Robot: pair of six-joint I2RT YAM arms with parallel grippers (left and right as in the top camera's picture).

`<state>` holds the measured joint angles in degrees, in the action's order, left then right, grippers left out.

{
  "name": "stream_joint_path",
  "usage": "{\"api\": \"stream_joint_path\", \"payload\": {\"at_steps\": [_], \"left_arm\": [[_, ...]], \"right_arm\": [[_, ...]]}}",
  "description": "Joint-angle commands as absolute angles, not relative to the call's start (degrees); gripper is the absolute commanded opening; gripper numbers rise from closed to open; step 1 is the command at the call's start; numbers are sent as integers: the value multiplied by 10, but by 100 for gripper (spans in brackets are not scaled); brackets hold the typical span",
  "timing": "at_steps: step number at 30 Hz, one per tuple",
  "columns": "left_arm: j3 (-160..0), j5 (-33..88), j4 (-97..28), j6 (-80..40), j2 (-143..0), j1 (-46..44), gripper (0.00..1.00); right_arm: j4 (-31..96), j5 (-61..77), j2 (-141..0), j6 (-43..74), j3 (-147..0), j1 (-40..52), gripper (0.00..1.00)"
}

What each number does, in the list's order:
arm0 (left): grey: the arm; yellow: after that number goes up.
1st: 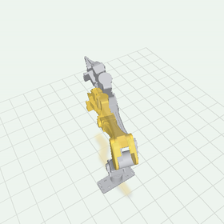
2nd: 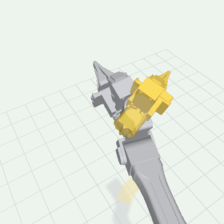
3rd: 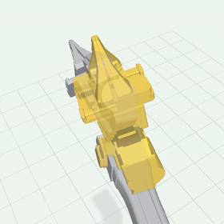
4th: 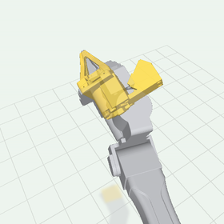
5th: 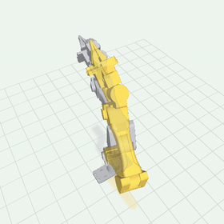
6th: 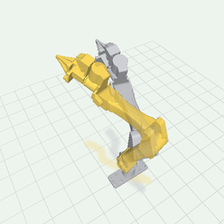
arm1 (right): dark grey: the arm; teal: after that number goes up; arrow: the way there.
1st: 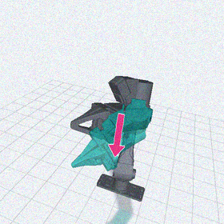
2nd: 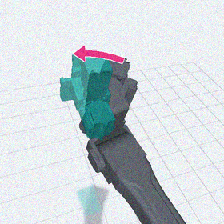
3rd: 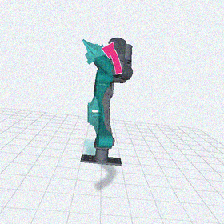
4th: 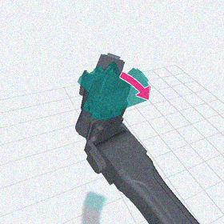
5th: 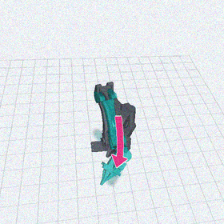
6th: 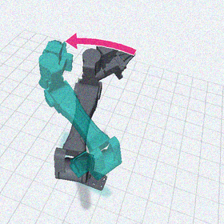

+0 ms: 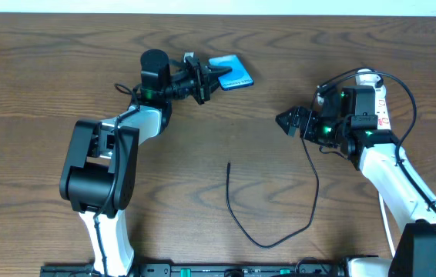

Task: Plug charger to phone and switch on socket
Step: 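Release the phone from the right gripper and pull it back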

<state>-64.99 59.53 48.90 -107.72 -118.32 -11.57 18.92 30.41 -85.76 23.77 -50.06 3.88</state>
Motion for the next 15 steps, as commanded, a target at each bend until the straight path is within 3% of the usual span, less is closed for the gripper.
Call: {"api": "stream_joint_path", "payload": {"at_steps": [1, 15], "left_arm": [[-668, 648, 548, -1087, -1173, -112, 7], [-668, 667, 559, -1087, -1173, -111, 7]], "right_arm": [[200, 286, -847, 220, -502, 38, 99], [219, 286, -847, 220, -502, 38, 99]]}}
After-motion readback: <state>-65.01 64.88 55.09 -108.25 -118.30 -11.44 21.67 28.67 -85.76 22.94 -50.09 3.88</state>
